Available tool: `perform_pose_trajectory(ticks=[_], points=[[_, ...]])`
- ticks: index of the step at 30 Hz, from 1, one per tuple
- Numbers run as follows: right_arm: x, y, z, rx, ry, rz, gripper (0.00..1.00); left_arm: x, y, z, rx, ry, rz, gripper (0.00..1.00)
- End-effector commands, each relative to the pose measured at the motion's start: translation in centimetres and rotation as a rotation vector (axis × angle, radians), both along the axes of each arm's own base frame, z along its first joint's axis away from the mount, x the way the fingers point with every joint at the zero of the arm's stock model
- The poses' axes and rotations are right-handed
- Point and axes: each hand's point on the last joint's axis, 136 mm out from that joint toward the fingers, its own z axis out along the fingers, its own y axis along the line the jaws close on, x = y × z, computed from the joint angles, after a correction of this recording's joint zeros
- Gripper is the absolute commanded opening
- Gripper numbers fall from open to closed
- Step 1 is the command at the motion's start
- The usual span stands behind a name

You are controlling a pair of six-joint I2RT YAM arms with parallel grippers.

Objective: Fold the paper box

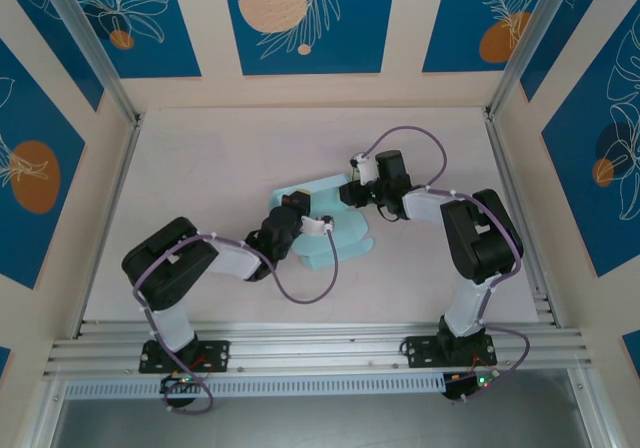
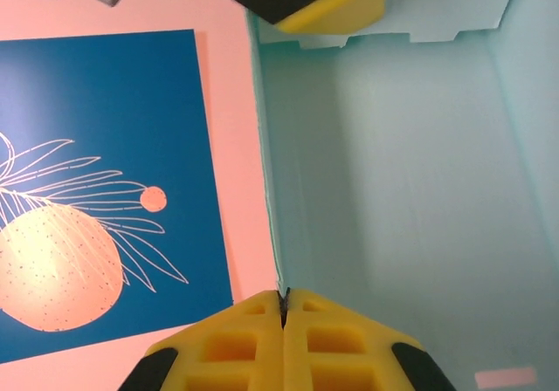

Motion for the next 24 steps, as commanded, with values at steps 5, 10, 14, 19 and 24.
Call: perform_pose_trajectory(ticks=[5,10,14,19,24], points=[[0.5,0.4,-0.5,-0.145,-0.120,-0.068,0.15,-0.7,-0.4,2.4,-0.183,0.072,-0.025,0.19],[-0.1,1.1,-0.5,-0.237,-0.189,-0.094,0.07,-1.4,0.3,5.0,-0.396,0.140,0.007,0.47],[-0.7,1.1,-0.1,-0.299,-0.201,-0.144,0.06,-2.8,2.0,8.4,-0.666,0.211,0.031,0.73],[-1.6,1.2,0.3,-0.313,-0.183,-0.210,0.05,-5.2,5.6,13.1,-1.064,0.310,0.087,1.00],[-2.8,1.5,0.8,-0.288,-0.147,-0.260,0.01,-5.9,13.6,14.0,-1.496,0.380,0.350,1.00]])
